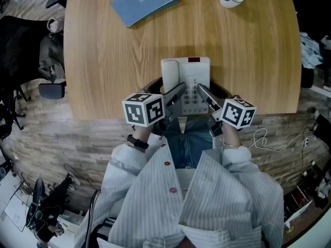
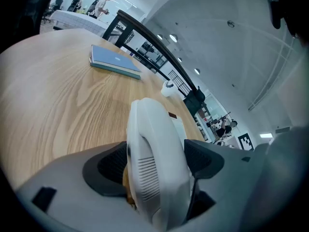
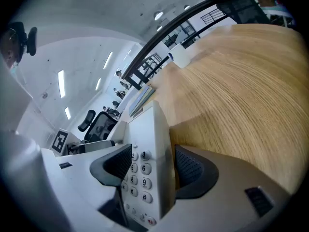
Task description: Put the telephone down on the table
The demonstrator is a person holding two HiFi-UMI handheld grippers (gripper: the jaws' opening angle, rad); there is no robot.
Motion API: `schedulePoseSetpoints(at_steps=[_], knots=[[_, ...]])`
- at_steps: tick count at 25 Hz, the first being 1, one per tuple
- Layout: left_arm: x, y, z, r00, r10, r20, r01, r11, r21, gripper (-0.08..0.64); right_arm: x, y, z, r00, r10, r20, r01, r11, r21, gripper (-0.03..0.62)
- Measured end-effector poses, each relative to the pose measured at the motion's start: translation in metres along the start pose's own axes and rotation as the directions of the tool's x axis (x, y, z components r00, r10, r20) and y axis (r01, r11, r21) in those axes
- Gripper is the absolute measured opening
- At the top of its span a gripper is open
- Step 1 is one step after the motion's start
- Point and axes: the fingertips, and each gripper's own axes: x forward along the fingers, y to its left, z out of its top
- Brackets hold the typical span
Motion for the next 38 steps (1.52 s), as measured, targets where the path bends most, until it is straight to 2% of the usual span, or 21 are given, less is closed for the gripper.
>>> schedulePoseSetpoints(at_steps=[12,17,21,28,34,38], knots=[[-0.017,0.004,0.004,1.000,0.014,0.014,-0.015,0.999,0.033,0.368,-0.012,0.008,0.006,0.999,-0.024,0.036,0.026,0.998,-0.049,0.276],[-0.032,0.007,0.014,0.999,0.028,0.044,-0.030,0.998,0.055,0.367,-0.018,0.017,0.011,0.998,-0.031,0.055,0.036,0.995,-0.090,0.276],[-0.045,-0.007,0.026,0.997,0.011,0.076,-0.018,0.995,0.102,0.367,-0.025,0.035,0.017,0.997,-0.018,0.080,0.029,0.991,-0.133,0.276],[-0.068,-0.059,0.061,0.983,-0.096,0.156,0.056,0.969,0.240,0.358,-0.037,0.093,0.048,0.980,0.109,0.169,-0.076,0.978,-0.195,0.275],[-0.093,-0.098,0.089,0.957,-0.171,0.232,0.091,0.944,0.318,0.325,-0.047,0.138,0.070,0.956,0.212,0.204,-0.148,0.946,-0.290,0.272],[-0.109,-0.124,0.105,0.930,-0.239,0.279,0.132,0.926,0.354,0.301,-0.059,0.166,0.086,0.932,0.267,0.245,-0.176,0.924,-0.338,0.243]])
